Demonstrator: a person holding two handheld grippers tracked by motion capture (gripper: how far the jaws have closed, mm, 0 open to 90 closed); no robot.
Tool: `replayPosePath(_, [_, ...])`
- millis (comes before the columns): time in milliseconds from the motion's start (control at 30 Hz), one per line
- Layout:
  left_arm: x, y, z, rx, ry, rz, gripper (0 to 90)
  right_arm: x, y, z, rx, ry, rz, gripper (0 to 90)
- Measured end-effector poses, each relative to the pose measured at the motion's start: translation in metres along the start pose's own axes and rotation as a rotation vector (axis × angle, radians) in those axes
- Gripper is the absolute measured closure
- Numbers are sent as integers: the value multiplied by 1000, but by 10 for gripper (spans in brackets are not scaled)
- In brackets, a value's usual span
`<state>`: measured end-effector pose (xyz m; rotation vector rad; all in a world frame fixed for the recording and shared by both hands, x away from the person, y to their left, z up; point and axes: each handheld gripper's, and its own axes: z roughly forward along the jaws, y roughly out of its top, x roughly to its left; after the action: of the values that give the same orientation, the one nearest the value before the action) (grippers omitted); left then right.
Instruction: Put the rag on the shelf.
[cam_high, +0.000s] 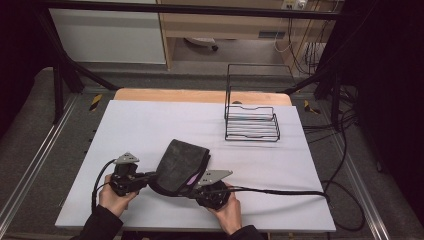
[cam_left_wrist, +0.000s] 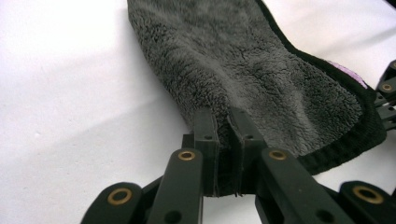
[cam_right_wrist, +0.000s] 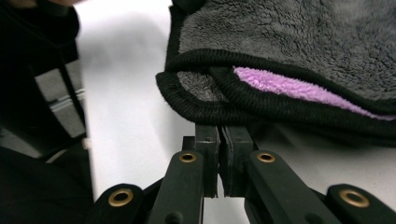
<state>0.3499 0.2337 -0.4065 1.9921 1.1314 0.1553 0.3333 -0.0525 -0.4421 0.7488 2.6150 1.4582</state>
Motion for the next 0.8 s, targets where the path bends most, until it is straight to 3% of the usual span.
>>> replayPosePath(100, [-2, 0, -5, -5, -10, -5, 825, 4, 6, -11, -1, 37, 61, 879])
replayPosePath(167, [-5, -3, -8, 10, -21, -6, 825, 6, 9, -18, 12, 61, 134, 876])
replayPosePath(300, [-12, -12, -3, 64, 26, 20, 822, 5, 6, -16, 63, 58, 235, 812])
replayPosePath(367, [-13, -17, 1, 91, 60, 43, 819, 0, 2, -14, 82, 10, 264, 754])
replayPosePath(500, [-12, -20, 7, 137, 58, 49, 802, -7, -1, -27, 43, -61, 286, 618])
replayPosePath(600, [-10, -18, 5, 117, 48, 37, 728, -15, 1, -37, -12, -111, 293, 452])
replayPosePath(667, [-9, -16, 2, 88, 48, 34, 632, -21, 2, -38, -36, -143, 284, 420])
replayPosePath(800, [-4, -15, 4, 94, 63, 43, 566, -34, 2, -21, -38, -212, 295, 332])
